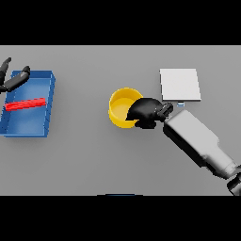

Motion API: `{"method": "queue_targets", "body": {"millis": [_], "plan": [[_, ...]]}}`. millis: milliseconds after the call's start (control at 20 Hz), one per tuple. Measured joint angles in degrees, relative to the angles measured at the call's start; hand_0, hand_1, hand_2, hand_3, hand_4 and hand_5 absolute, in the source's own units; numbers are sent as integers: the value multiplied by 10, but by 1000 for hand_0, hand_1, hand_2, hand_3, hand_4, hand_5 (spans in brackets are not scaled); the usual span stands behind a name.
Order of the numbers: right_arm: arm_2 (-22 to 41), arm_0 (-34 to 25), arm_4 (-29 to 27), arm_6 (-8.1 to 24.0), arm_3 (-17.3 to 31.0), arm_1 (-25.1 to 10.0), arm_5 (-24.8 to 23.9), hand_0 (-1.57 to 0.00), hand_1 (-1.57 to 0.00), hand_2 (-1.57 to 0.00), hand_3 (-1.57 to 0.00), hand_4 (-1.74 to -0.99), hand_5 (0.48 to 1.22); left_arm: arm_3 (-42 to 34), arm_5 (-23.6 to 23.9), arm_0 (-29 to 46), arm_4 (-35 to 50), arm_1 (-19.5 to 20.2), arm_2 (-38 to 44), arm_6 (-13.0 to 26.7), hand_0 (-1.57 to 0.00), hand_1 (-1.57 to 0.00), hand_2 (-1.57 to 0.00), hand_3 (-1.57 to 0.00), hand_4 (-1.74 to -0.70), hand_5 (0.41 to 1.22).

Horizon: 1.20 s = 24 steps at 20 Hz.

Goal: Pick up the red beaker and tilt it to pour out 1 green nut into yellow bowl. Pick up the yellow bowl and place it on the metallic measuring scale.

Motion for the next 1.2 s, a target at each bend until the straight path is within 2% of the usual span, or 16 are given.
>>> {"method": "queue_targets", "body": {"millis": [150,350,450,550,750,800,900,1000,1200], "plan": [[-6,-3,-12,1,-27,-12,17,-1532,-1530,-1440,-1173,-1727,1212,5,3,2,-3,2,0,5,1,1,1,1,-775,706],[-29,-10,-33,24,-71,-41,51,-1555,-1554,-1491,-1153,-1735,1217,-6,1,-2,-5,5,-2,0,1,1,1,1,-776,702],[-35,-8,-34,42,-93,-52,57,-1561,-1560,-1433,-1215,-1737,1219,-4,0,-5,2,0,1,6,1,1,1,1,-782,702],[-41,0,-33,66,-117,-62,62,-1564,-1564,-1471,-1191,-1739,1219,-6,1,-2,6,3,5,6,1,1,1,1,-793,702],[-63,17,-48,83,-157,-84,77,-1530,-1568,-1518,-1177,-1740,1220,-6,-2,0,11,4,9,3,1,1,1,1,-806,703],[-68,16,-46,99,-159,-90,79,-1538,-1569,-1488,-1190,-1740,1220,-14,-4,3,15,3,8,7,1,1,1,1,-812,710],[-84,4,-48,107,-155,-98,69,-1550,-1570,-1504,-1174,-1741,1220,-24,-3,10,21,-1,9,15,1,1,1,1,-826,723],[-96,0,-42,90,-126,-114,38,-1558,-1570,-1528,-1159,-1741,1221,-29,-4,13,24,6,13,22,1,1,1,1,-834,733],[-114,-20,-31,84,-67,-126,-10,-1565,-1571,-1548,-1154,-1741,1221,-23,1,3,23,1,14,34,1,1,1,1,-849,746]]}}
